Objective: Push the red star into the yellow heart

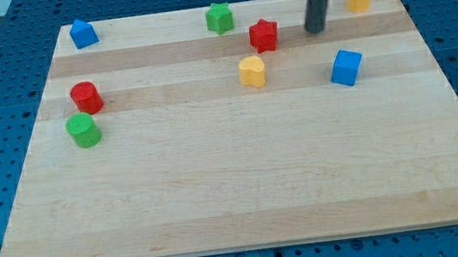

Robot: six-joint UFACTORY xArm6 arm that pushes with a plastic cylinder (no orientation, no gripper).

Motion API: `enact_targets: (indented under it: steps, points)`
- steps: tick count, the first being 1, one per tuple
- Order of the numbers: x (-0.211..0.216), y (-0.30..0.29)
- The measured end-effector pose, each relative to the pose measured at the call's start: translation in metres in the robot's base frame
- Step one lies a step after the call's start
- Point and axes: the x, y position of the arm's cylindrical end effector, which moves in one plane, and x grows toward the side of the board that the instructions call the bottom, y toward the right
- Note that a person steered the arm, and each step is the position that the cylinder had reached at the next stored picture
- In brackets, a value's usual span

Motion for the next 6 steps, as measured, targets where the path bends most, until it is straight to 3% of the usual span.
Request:
enact_targets:
  steps: [2, 4, 5, 6]
  points:
    - [-0.021, -0.025]
    - [0.061, -0.184]
    - [0.070, -0.192]
    - [0.060, -0.153]
